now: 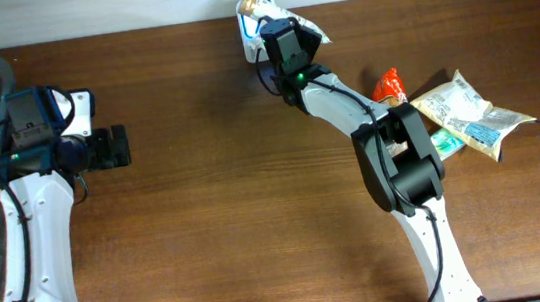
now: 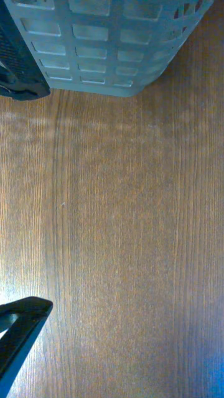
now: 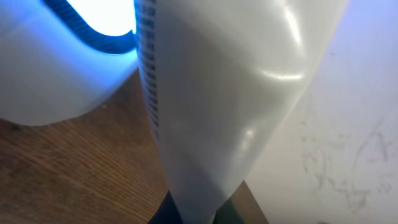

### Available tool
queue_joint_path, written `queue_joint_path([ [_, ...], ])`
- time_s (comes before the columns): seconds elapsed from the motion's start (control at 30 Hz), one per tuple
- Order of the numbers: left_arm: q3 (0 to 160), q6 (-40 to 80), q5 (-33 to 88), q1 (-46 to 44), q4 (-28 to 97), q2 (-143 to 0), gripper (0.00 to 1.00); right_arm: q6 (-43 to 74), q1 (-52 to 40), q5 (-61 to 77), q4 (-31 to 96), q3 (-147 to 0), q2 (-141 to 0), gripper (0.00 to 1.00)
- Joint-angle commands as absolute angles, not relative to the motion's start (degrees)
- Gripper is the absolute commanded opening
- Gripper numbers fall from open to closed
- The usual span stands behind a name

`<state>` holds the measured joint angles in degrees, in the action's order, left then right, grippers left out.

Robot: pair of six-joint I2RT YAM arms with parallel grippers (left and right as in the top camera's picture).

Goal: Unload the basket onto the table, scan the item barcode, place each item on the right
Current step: 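Hold the bamboo tube's end over the scanner, then carry the bamboo tube right and lay it beside the pasta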

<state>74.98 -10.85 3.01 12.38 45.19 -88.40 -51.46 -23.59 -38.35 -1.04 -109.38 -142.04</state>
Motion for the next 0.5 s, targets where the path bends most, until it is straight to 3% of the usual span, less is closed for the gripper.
queue_joint_path([
  [0.0, 75.1, -10.5, 3.4, 12.5, 45.1, -88.2, 0.99, -50.8, -24.0, -43.2, -2.2, -110.9, -140.2, 0.04],
  [0.47, 75.1, -10.5, 3.4, 12.5, 45.1, -88.2, 0.99, -62.4, -27.8, -46.2, -8.6, -110.9, -140.2, 0.04],
])
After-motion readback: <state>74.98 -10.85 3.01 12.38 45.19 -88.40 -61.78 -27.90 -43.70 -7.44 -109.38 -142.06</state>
